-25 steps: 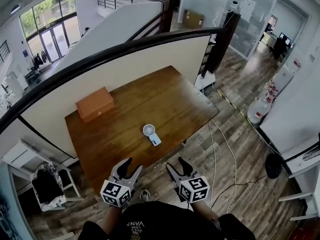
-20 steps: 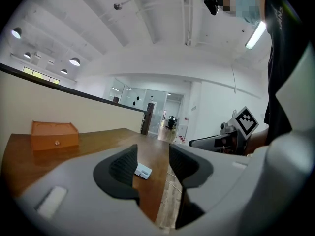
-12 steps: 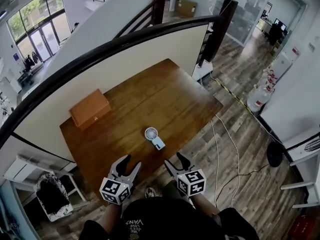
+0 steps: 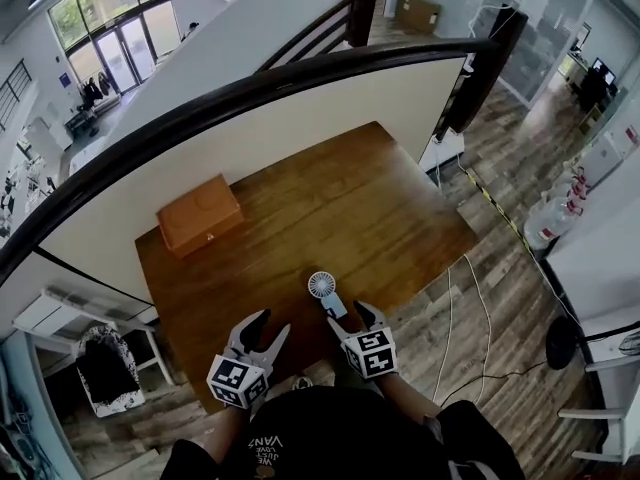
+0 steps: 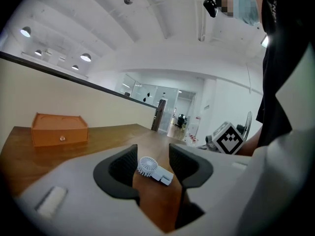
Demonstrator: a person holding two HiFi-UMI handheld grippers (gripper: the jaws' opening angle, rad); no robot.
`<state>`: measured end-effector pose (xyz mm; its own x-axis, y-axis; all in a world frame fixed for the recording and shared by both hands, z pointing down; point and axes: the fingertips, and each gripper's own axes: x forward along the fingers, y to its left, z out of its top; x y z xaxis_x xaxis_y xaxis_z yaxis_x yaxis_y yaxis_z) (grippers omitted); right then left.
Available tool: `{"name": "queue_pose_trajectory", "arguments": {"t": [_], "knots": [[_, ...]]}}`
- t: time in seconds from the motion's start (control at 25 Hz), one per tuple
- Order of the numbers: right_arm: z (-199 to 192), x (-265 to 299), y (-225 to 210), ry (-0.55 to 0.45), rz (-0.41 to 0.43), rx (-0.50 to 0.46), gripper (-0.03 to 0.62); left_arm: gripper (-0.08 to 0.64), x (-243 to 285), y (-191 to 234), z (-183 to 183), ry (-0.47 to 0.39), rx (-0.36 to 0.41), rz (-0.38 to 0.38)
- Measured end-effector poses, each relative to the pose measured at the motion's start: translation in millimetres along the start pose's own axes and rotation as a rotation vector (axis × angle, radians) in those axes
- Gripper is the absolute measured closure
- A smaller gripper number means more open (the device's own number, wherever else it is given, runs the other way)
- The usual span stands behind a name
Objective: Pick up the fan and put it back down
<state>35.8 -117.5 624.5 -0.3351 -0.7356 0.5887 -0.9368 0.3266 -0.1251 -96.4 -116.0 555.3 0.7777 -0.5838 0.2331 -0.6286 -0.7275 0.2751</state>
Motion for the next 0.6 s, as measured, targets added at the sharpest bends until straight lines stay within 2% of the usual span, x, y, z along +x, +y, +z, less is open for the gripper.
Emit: {"name": "queue_pose_trajectory", "arguments": {"t": [0.28, 0.6], "knots": [[-29.9, 59.2, -1.7, 0.211, 0.090, -0.099, 0.336, 0.374, 18.9, 17.0, 4.6, 0.005, -0.035, 0.090], [-46.8, 89.5, -7.1, 0.340, 0.111, -0.232, 0.342, 0.374, 11.9, 34.3, 2.6, 0.006, -0.054, 0.195]]}}
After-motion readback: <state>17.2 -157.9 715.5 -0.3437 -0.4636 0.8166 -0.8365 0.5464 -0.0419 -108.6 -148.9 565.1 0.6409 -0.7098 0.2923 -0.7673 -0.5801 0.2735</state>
